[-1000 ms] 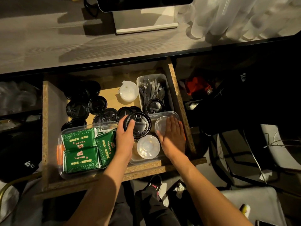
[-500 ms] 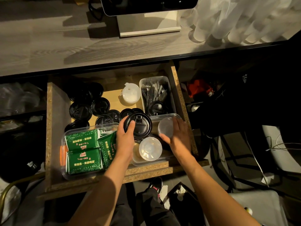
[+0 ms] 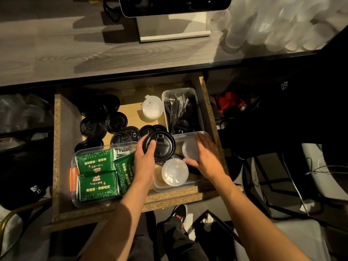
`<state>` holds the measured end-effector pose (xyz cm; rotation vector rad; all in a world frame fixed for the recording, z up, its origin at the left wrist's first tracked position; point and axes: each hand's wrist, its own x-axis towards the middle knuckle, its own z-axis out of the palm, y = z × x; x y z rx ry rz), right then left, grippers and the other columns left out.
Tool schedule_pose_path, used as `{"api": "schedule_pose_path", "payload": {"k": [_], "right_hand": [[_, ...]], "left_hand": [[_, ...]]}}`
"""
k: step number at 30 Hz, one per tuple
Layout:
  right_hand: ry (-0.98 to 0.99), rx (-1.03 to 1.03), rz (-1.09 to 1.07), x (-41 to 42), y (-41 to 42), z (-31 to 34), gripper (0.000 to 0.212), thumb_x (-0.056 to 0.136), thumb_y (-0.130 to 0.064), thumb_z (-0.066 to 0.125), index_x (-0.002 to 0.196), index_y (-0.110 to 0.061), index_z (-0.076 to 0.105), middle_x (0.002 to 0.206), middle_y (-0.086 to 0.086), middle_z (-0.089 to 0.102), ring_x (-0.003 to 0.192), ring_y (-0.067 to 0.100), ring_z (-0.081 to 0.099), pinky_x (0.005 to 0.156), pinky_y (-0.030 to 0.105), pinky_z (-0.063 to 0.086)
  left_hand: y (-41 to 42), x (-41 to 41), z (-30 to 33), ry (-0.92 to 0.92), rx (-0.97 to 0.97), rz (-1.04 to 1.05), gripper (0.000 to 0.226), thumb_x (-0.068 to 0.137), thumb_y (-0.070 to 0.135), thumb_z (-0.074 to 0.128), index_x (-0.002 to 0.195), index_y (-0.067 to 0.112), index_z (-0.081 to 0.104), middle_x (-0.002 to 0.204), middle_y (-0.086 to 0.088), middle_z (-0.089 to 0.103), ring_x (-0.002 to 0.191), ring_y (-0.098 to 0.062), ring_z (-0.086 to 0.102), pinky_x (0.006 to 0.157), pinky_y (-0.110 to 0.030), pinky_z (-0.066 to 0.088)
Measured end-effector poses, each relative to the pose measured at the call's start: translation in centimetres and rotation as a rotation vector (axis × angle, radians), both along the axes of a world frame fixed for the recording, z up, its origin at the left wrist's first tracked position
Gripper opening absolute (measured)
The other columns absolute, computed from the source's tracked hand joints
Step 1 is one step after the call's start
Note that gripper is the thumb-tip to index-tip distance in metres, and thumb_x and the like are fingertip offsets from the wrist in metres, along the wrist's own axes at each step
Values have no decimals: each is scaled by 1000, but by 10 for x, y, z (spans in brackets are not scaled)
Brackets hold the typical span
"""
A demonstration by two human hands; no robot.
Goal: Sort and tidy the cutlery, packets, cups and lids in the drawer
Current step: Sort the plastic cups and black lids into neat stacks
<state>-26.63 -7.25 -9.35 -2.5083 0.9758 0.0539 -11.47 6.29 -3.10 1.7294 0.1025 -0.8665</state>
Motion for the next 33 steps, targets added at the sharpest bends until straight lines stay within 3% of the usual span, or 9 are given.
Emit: {"api": "schedule_pose_path", "payload": {"k": [3,7,10,15,19,26,33], "right_hand": [[6,19,75,-4,-7,3,100,78,-61,70,152,-10,27,156,11,31,146,28,25,122,38,15],[-46,103,8,-5,-7,11,90,86,-59,62,154,-15,22,156,6,30,141,24,32,114,35,30],[-111,84,-40,-6,-2,15,88,88,-60,59,155,-17,21,158,2,27,142,17,29,112,28,24],[-7,-26,-31,-7,8,0,82,91,-58,55,153,-13,25,156,6,31,144,22,29,122,37,14],[114,-171,-8,-10,17,-12,75,96,-61,31,151,-9,25,155,14,32,145,30,29,120,41,13],[254,-199,2,-8,22,-20,75,99,-59,11,156,-10,2,164,15,9,152,28,7,123,46,0],[284,-79,-44,-1,22,-7,76,99,-59,19,156,-17,-8,164,6,-12,149,18,-18,121,39,-15]], "left_hand": [[-1,1,2,1,-11,-1,32,101,33,56,130,43,46,144,6,44,133,-15,41,114,-42,37],[-1,1,1,6,-16,-8,27,101,32,56,122,46,46,141,7,45,132,-15,43,114,-43,38],[0,1,0,15,-10,-5,26,99,36,58,118,50,48,144,6,47,133,-17,45,113,-47,40],[0,2,0,23,-15,5,26,99,34,58,120,48,48,142,6,47,132,-17,46,113,-46,39],[1,1,0,21,-20,-3,28,101,32,56,123,44,46,136,9,47,129,-13,44,112,-39,38],[0,4,-1,37,-36,13,27,101,30,56,120,46,45,130,13,44,125,-10,42,111,-36,37],[4,7,11,79,-64,81,26,99,30,59,106,54,50,131,9,51,125,-16,52,109,-45,45]]}}
